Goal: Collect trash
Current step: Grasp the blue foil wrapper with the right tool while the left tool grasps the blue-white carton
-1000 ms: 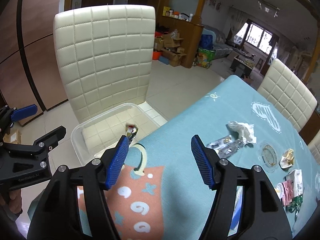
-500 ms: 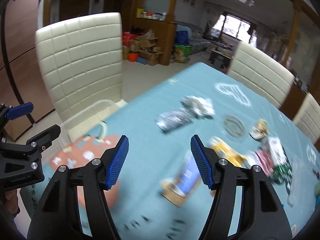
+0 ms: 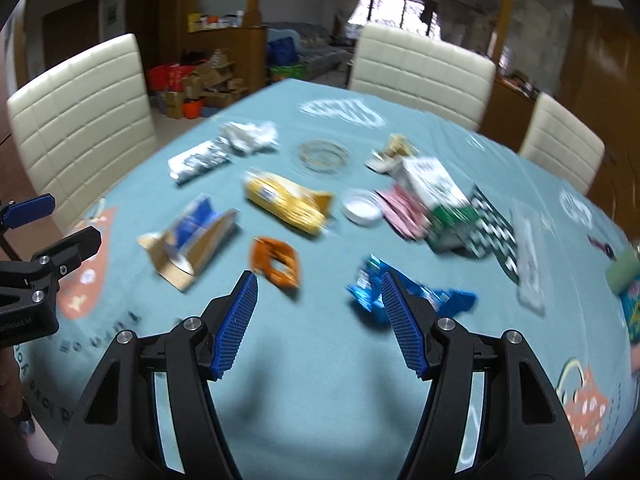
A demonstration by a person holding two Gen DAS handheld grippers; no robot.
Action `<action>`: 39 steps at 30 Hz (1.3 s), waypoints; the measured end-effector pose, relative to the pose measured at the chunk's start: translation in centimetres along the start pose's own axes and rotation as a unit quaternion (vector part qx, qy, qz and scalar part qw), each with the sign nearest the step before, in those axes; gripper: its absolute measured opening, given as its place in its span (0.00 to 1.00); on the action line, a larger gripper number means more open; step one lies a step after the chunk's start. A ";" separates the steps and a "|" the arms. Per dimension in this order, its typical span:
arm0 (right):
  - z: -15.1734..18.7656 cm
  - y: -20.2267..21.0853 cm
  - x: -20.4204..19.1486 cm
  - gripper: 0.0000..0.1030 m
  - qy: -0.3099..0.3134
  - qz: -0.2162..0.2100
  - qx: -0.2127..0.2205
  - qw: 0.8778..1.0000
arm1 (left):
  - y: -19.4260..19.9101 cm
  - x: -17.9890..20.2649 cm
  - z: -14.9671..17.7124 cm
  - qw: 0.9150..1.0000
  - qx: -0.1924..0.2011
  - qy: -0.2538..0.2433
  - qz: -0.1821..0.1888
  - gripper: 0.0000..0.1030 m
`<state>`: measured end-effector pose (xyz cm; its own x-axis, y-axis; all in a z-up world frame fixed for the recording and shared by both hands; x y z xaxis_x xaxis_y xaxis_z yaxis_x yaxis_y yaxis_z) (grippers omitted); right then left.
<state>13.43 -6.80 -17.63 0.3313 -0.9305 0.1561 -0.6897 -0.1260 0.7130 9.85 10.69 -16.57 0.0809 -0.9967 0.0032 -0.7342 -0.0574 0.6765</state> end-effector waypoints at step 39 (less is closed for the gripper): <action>4.4 -0.9 9.4 0.80 -0.080 0.008 -0.006 0.997 | -3.5 7.4 0.6 0.999 -0.053 -0.006 -0.009 0.84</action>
<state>14.32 -16.91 -19.77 0.2128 -0.9755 0.0560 -0.6853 -0.1081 0.7202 12.59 3.46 -19.35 0.0861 -0.9961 -0.0180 -0.6571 -0.0703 0.7505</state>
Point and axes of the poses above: each gripper's, at about its wrist camera, not at the fingertips, and y roughly against the way its jaws point, x to its right, z to its underside, the point moved 7 cm from there along -y, roughly the way its jaws point, and after that the axes turned 5 degrees about y, right-handed, at the moved point
